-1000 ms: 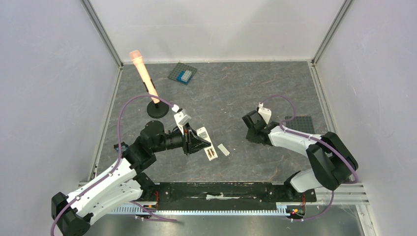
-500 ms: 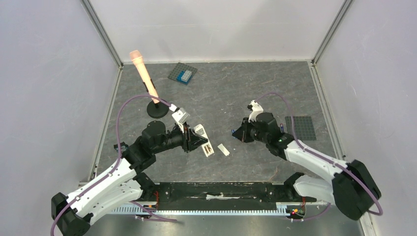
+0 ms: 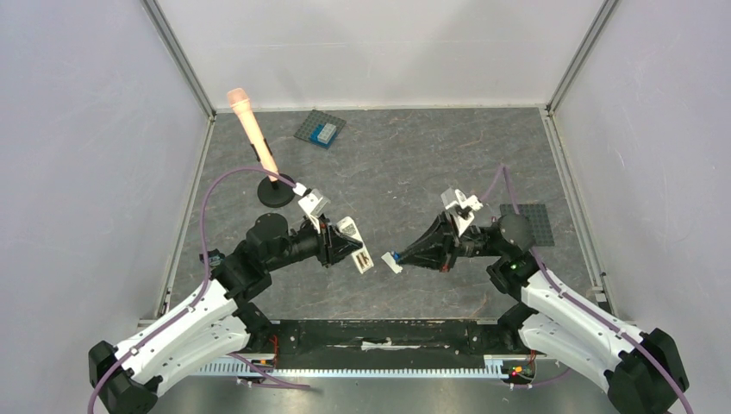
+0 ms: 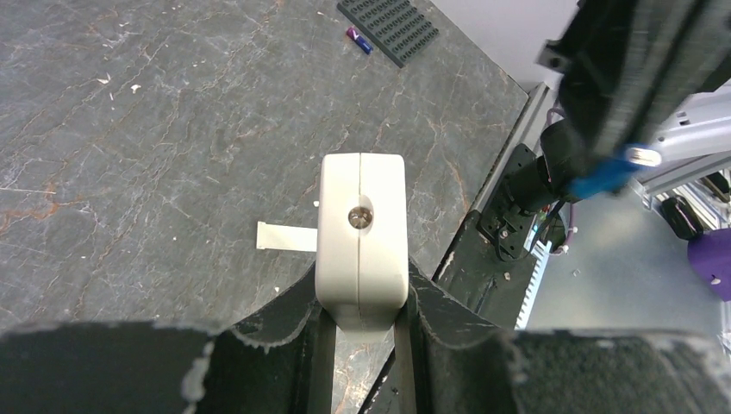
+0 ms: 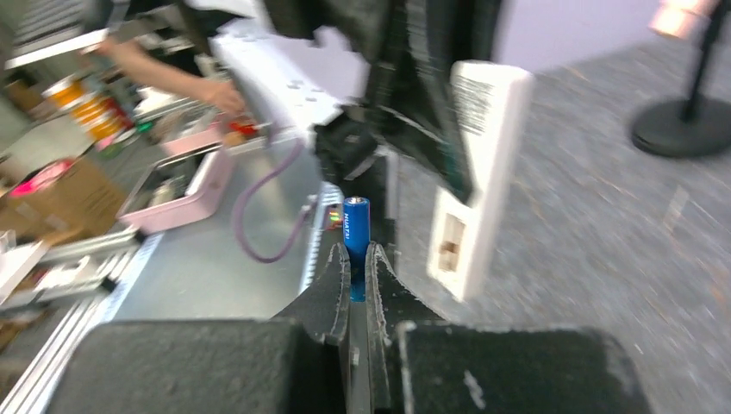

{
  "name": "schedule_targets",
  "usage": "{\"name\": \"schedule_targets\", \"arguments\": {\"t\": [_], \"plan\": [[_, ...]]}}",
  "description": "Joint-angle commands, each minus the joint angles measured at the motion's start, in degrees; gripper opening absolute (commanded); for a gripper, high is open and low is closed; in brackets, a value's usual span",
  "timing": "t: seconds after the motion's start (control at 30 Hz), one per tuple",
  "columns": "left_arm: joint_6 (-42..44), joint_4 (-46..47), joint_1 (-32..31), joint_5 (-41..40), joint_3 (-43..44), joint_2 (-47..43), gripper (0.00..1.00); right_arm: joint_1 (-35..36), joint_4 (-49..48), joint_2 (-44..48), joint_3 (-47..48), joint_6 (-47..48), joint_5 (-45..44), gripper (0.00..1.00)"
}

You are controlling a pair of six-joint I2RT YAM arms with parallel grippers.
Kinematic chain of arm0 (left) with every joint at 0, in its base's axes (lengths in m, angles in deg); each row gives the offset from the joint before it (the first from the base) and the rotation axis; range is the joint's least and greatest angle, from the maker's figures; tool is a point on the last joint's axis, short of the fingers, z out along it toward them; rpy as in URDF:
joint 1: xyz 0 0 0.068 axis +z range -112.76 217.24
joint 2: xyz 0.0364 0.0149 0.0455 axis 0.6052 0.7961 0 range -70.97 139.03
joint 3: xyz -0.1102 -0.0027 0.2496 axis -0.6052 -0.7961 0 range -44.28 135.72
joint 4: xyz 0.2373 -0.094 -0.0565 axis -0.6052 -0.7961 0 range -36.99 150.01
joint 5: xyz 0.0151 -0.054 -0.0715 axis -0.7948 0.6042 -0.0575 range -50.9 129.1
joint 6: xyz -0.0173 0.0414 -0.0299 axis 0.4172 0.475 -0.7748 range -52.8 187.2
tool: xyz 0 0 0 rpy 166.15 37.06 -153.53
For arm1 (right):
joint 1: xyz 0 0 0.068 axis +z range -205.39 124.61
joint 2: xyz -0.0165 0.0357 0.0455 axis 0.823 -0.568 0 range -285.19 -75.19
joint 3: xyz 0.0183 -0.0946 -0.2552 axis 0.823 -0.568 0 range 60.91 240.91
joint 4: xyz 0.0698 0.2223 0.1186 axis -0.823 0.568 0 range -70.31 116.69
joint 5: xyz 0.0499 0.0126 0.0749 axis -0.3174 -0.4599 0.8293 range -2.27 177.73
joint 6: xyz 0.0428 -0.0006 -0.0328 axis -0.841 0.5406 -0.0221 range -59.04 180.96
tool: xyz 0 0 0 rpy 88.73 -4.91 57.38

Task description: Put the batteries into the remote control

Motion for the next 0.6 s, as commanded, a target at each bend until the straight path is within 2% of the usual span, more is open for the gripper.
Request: {"name": "schedule_targets", "arguments": {"t": [0.0,0.13,0.2,0.27,0.3,0.37,0.43,0.5,0.57], "plan": [[0.80,2.87,-0.02,1.53,0.53,0.80,0.02,-0.06,-23.70,1.37,-1.44,-11.44,16.76,0.00],[0.43,3.82,-0.02,2.29,0.90,2.19,0.02,-0.03,-40.87,0.54,-3.28,-23.07,17.28,0.00],[-0.23,4.31,-0.02,2.46,1.21,2.83,0.02,-0.02,-43.84,-0.59,-3.00,-26.45,16.29,0.00],[-1.69,4.36,-0.02,2.36,1.80,3.44,0.02,-0.09,-41.70,-1.38,-2.07,-27.10,13.85,0.00],[-3.32,4.38,-0.02,2.33,2.20,3.80,0.02,-0.03,-38.82,-1.57,-1.34,-26.34,11.45,0.00],[-7.31,8.28,-0.02,3.47,2.38,4.65,0.02,0.08,-25.10,-1.17,1.33,-21.29,6.35,0.00],[-12.07,12.42,-0.02,4.26,2.17,5.47,0.02,1.65,-6.96,0.99,5.20,-8.73,-0.94,0.00],[-16.36,16.00,-0.02,3.52,1.85,5.86,0.02,5.57,7.08,3.00,8.89,2.07,-11.14,0.00],[-20.06,18.28,-0.02,1.84,1.45,6.06,0.02,8.91,12.66,3.81,11.15,5.98,-17.83,0.00]]}}
